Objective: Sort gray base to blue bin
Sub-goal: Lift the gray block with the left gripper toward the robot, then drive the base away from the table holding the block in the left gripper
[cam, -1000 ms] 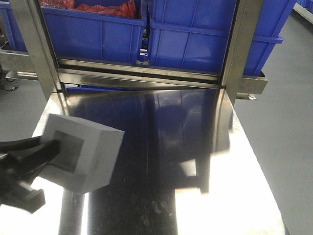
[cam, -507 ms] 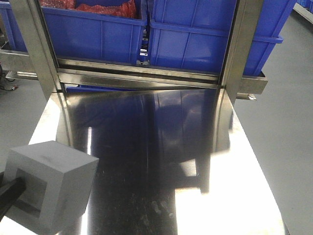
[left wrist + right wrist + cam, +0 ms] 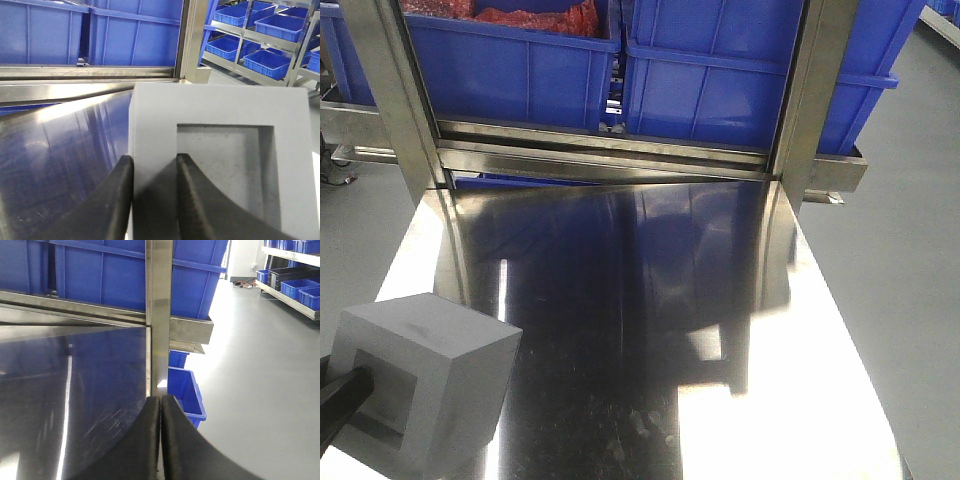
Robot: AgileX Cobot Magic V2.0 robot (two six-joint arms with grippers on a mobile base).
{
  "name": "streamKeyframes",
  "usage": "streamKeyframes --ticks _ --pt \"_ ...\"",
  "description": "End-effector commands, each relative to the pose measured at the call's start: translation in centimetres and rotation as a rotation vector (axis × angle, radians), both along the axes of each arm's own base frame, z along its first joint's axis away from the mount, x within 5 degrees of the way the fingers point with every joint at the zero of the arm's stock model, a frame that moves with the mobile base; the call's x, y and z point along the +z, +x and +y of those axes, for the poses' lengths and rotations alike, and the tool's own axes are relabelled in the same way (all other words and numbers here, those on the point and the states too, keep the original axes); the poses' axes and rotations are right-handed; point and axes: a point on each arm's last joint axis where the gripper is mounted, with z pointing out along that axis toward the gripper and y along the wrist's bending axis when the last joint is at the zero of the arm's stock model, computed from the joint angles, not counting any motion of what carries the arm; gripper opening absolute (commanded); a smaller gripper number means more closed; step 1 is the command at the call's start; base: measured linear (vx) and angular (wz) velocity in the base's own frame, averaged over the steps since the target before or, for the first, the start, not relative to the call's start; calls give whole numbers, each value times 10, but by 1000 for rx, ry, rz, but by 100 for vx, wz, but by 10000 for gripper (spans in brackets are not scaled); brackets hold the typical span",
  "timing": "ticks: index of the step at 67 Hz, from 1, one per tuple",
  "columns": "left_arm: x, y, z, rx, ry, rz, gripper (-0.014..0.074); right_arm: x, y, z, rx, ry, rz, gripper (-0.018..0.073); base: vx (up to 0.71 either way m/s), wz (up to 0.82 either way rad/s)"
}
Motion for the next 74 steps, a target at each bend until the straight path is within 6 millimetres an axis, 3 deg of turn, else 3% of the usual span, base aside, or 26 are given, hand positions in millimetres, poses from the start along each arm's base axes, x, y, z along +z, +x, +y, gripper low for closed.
streamKeyframes --ticks 1,74 --pt "19 -1 -3 -38 -73 -104 -7 5 0 0 -2 -16 -74 -5 0 0" --pt "19 -1 -3 -38 -73 -104 -7 5 0 0 -2 -16 -73 -5 -1 -8"
